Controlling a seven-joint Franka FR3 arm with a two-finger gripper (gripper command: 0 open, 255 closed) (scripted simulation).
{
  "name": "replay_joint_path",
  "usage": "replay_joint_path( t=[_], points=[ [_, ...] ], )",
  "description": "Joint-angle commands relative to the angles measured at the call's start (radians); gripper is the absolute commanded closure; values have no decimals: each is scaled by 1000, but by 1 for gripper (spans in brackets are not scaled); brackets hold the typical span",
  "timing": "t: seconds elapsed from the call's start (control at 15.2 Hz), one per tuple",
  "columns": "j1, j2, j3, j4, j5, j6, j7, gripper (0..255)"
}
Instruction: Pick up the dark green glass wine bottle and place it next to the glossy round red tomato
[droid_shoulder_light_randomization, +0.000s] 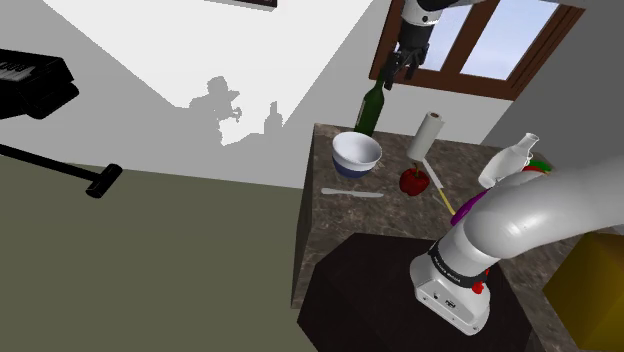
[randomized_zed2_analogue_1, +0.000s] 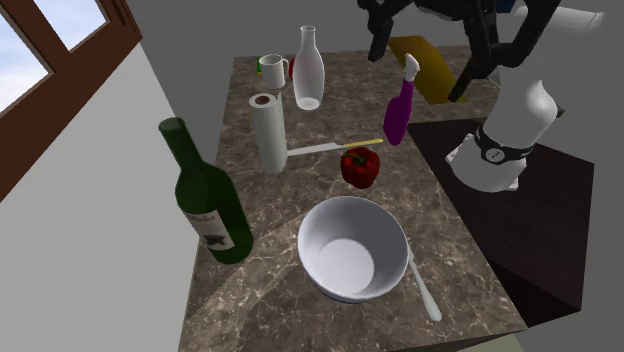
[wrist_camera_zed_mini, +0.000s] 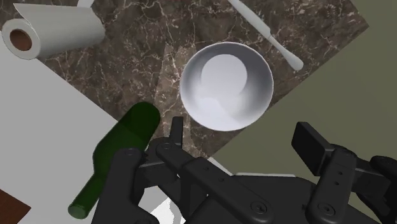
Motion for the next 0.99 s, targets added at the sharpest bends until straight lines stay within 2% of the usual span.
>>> replay_joint_path(
  t=[0.0, 0.46, 0.92],
  points=[
    [-6, 73, -31, 46, 3, 32, -38, 0],
    [-32, 319, -125, 251, 55, 83, -183, 0],
    [-89, 596, -184, 530, 164, 73, -333, 0]
  ],
)
